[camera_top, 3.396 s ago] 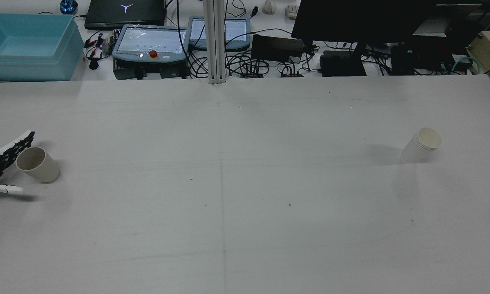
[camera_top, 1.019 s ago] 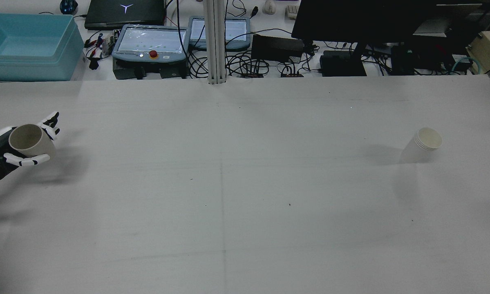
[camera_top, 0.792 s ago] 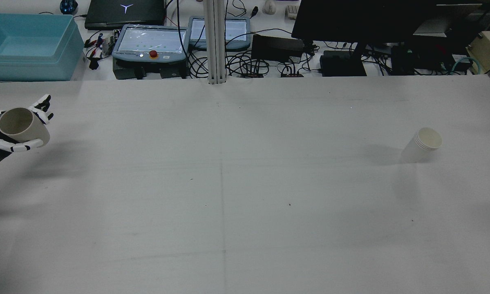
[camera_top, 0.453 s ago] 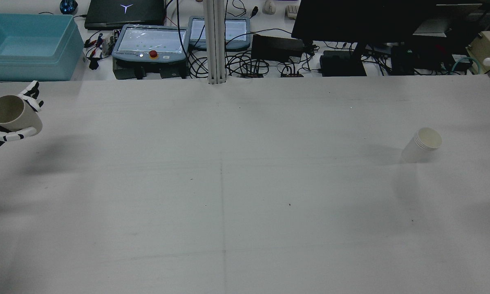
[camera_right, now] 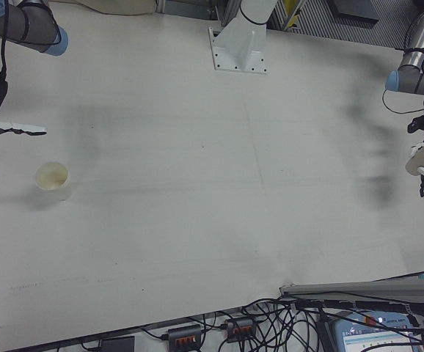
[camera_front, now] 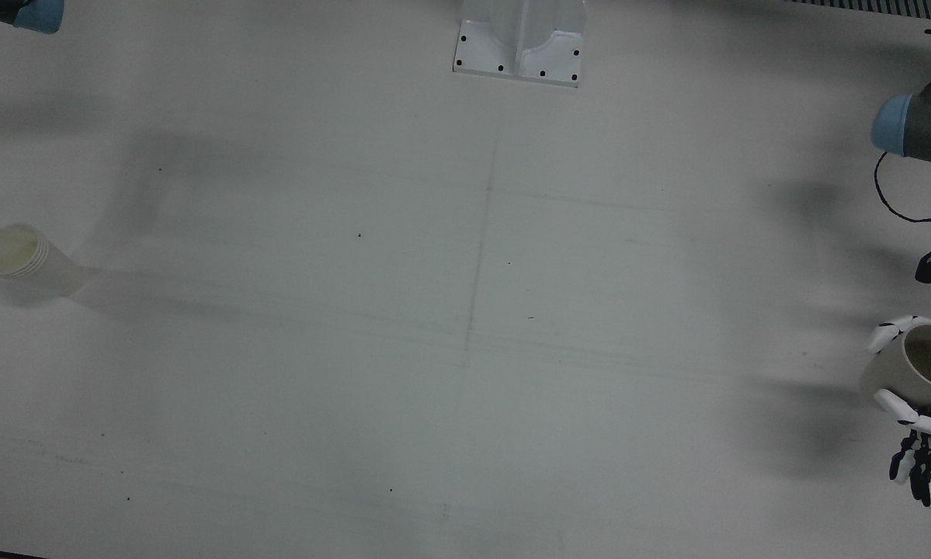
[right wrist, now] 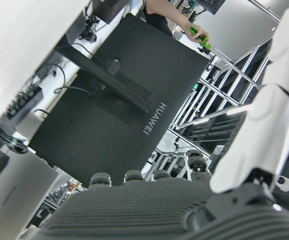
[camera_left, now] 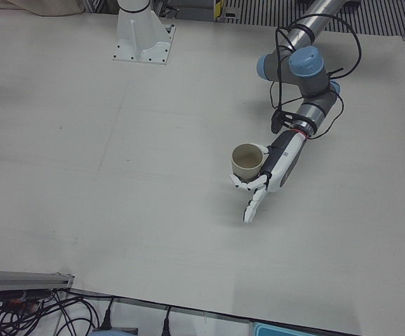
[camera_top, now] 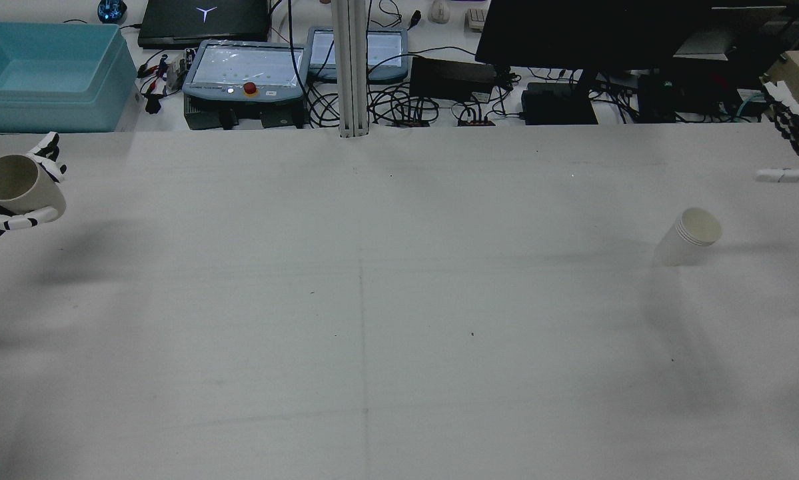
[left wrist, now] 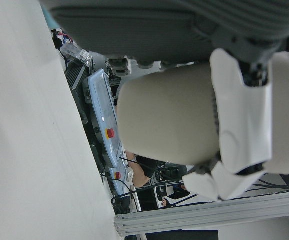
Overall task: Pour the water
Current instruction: 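Move the right hand to the other white paper cup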
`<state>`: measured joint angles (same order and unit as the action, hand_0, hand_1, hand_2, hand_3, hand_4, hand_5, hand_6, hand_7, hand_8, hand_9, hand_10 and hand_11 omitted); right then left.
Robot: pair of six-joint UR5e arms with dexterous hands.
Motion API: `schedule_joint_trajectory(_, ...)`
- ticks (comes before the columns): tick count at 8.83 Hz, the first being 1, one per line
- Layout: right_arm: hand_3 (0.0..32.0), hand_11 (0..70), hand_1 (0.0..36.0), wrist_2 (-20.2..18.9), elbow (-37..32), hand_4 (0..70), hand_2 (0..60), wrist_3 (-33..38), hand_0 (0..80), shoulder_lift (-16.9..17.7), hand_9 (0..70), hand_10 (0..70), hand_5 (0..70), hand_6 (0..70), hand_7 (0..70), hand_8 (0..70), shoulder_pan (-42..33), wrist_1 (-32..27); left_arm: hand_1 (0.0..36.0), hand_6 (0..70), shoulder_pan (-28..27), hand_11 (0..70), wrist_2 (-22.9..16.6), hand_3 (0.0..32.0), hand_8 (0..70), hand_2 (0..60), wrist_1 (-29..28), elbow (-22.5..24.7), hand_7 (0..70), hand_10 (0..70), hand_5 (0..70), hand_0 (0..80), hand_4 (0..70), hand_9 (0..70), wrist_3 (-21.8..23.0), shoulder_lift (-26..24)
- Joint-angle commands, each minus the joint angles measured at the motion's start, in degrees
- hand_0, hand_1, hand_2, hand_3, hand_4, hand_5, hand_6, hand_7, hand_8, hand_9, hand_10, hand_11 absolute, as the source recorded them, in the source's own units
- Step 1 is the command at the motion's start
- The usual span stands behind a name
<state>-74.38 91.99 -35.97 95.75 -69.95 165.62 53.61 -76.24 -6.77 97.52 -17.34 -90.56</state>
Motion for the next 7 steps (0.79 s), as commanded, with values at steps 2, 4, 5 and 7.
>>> schedule_joint_trajectory(2, 9.8, 0.0, 11.6, -0.9, -16.2, 0.0, 14.2, 18.1, 42.5, 4.0, 0.0, 0.0, 0.0, 0.0, 0.0, 0.0, 1.8, -13.2, 33.7, 0.0, -0.4, 6.7, -0.1, 0.0, 0.0, 60.0, 3.8, -1.1, 2.0, 3.1, 46.8, 53.8, 34.1, 0.0, -0.2, -3.6)
schedule_joint_trajectory(4, 8.2, 0.0, 14.0, -0.8, -19.0, 1.9, 14.6, 17.1, 46.2, -1.1, 0.0, 0.0, 0.0, 0.0, 0.0, 0.0, 0.9, -12.9, 33.4, 0.0, -0.4, 6.6, -0.1, 0.0, 0.0, 60.0, 4.0, -1.7, 1.8, 3.0, 46.4, 53.3, 33.4, 0.0, -0.2, -3.8)
schedule_joint_trajectory(5, 7.0, 0.0, 14.3, -0.1, -19.5, 3.8, 14.8, 14.6, 46.5, -3.7, 0.0, 0.0, 0.0, 0.0, 0.0, 0.0, 0.9, -12.6, 33.0, 0.0, -0.4, 6.5, 0.0, 0.0, 0.0, 60.0, 4.0, -1.7, 1.4, 3.0, 45.6, 53.3, 33.1, 0.0, -0.1, -3.1)
schedule_joint_trajectory(7, 6.2, 0.0, 13.6, 1.3, -19.5, 3.9, 15.2, 13.2, 45.9, -5.9, 0.0, 0.0, 0.0, 0.0, 0.0, 0.0, 2.3, -11.3, 32.6, 0.0, -0.2, 6.4, 0.0, 0.0, 0.0, 60.0, 3.9, -1.5, 0.8, 2.9, 44.8, 53.0, 32.5, 0.0, -0.1, -3.0)
